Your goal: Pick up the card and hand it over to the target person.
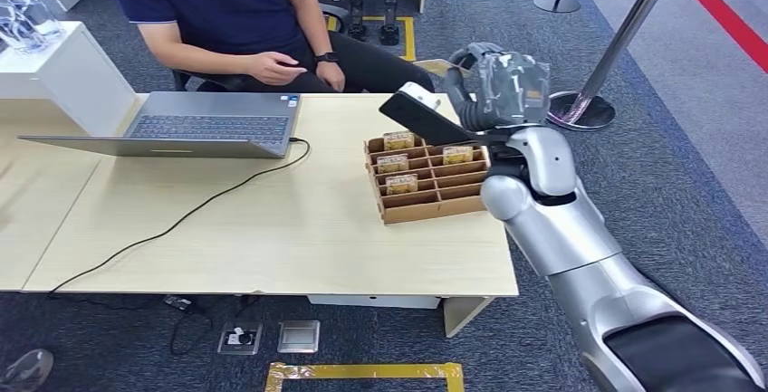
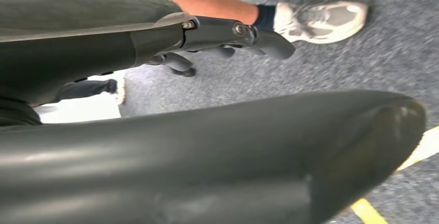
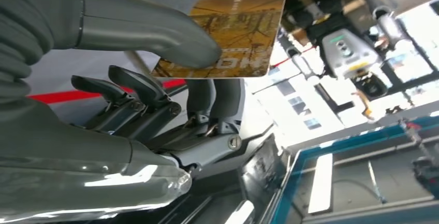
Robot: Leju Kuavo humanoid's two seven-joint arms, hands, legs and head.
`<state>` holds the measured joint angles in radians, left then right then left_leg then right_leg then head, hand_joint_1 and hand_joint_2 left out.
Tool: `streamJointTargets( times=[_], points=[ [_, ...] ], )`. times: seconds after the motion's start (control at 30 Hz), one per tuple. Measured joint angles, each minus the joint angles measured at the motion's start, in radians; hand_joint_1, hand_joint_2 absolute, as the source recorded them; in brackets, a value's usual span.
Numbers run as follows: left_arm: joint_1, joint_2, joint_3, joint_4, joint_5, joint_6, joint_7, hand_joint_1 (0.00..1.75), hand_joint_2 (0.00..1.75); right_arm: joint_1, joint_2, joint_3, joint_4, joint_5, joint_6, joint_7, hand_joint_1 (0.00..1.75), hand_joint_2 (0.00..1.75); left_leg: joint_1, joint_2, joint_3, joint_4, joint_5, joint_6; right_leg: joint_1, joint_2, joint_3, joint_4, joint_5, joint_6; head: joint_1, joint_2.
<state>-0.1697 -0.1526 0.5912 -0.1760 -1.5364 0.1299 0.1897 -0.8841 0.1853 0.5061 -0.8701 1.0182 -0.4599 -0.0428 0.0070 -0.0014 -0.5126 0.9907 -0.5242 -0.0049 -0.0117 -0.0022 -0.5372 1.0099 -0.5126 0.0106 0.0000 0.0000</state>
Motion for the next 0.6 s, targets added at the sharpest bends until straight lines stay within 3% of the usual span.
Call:
streamJointTargets(
  times=[0.13,0.23,0.33,0.6],
  points=[
    [-0.001,0.001,-0.020,0.002,-0.022,-0.011,0.017,0.00,0.00,-0.047,0.116,0.006,0.283,-0.096,-0.068,-0.056,1.75,1.75,0.000,0.003,0.001,-0.001,0.000,-0.001,0.000,0.003,0.000,0.000,0.001,0.000,0.000,0.000],
    [-0.004,-0.004,-0.003,0.002,-0.005,-0.007,0.016,0.00,0.00,-0.055,0.159,0.015,0.412,-0.102,-0.164,-0.063,1.75,1.75,0.000,0.002,0.001,-0.002,0.001,-0.001,0.000,0.002,0.001,0.000,0.000,0.000,0.000,0.000],
    [-0.005,-0.006,0.008,0.001,0.005,0.003,0.019,0.00,0.00,-0.050,0.164,0.023,0.447,-0.107,-0.234,-0.062,1.75,1.75,0.000,-0.001,0.000,0.000,0.001,-0.001,0.000,-0.001,0.000,0.000,0.000,0.000,0.000,0.000],
    [0.013,0.001,0.017,0.002,0.009,0.016,0.019,0.00,0.00,-0.043,0.164,-0.068,0.417,-0.043,-0.238,-0.051,1.75,1.75,0.000,-0.003,-0.002,0.000,0.001,0.000,0.000,-0.003,-0.001,0.001,-0.001,0.000,0.000,0.000]
  ],
)
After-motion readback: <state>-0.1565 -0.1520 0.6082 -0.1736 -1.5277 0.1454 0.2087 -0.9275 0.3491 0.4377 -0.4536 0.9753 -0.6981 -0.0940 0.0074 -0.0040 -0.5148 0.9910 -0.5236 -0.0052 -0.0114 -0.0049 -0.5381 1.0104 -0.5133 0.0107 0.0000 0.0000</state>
